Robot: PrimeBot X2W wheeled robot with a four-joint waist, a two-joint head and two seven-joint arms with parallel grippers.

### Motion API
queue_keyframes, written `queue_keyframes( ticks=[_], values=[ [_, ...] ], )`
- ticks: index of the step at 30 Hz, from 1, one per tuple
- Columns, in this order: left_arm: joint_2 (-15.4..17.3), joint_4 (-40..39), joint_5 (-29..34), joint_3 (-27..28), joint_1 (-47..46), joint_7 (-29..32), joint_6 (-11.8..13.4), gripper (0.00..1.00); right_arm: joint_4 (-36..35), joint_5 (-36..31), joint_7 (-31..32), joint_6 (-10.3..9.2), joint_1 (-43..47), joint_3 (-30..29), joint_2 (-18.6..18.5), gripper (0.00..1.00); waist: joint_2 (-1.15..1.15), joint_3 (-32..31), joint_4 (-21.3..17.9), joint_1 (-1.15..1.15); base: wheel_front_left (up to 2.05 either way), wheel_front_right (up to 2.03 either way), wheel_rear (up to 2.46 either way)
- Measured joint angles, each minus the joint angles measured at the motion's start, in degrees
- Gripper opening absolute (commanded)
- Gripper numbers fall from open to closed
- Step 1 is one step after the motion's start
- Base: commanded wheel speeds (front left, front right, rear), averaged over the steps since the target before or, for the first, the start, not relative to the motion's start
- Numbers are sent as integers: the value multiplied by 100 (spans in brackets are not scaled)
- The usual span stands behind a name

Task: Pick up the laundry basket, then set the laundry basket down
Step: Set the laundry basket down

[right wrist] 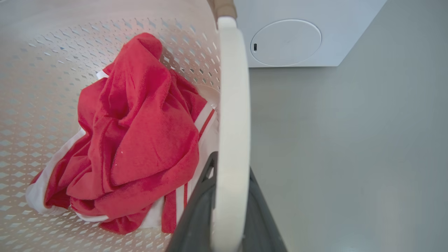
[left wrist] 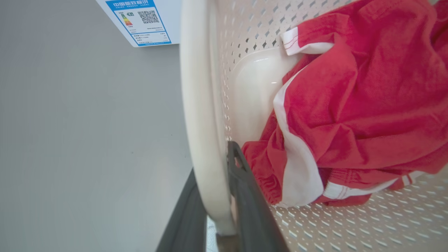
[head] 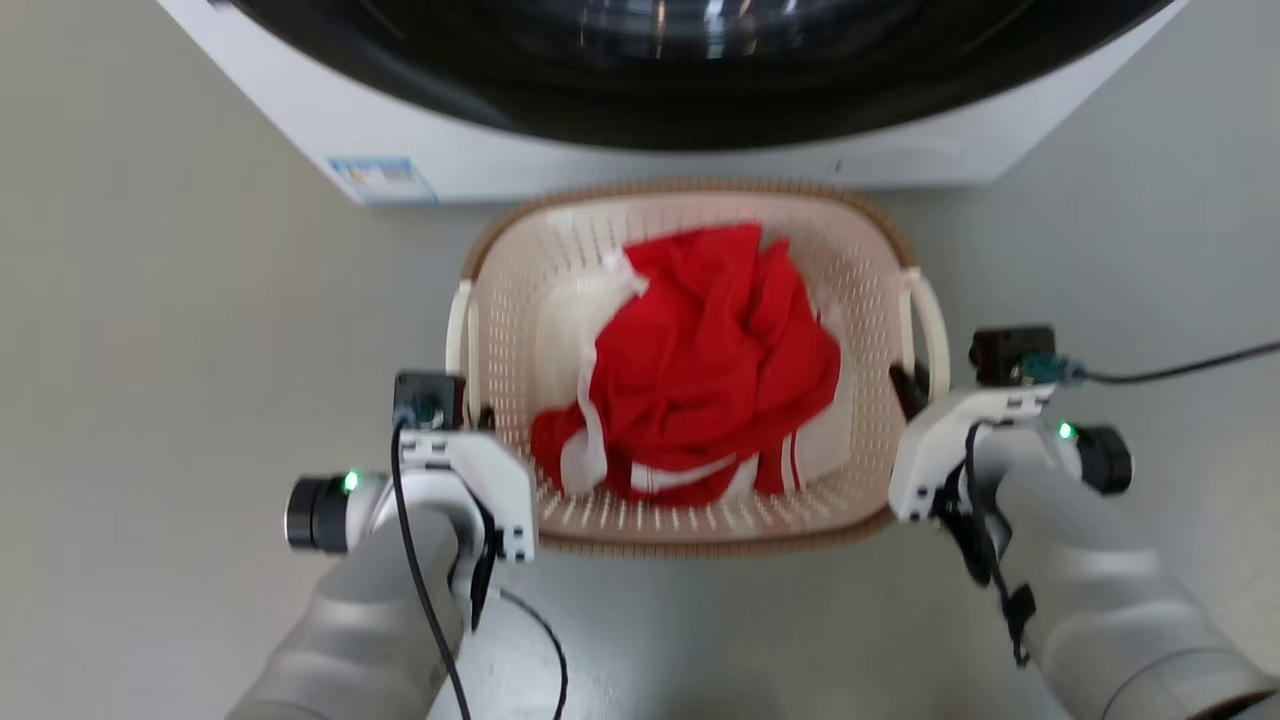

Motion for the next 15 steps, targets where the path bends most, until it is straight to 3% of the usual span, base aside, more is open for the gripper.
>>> queue_keyframes(
  ticks=[8,15],
  values=[
    [10,-143,3,21,-531,-5,57,0,0,-808,-19,0,-455,-726,-54,0,0,1119,86,0,0,0,0],
    [13,-277,185,148,-827,-5,201,0,-7,-1241,-169,0,-670,-1156,-68,0,0,1718,209,0,0,0,0]
  ],
)
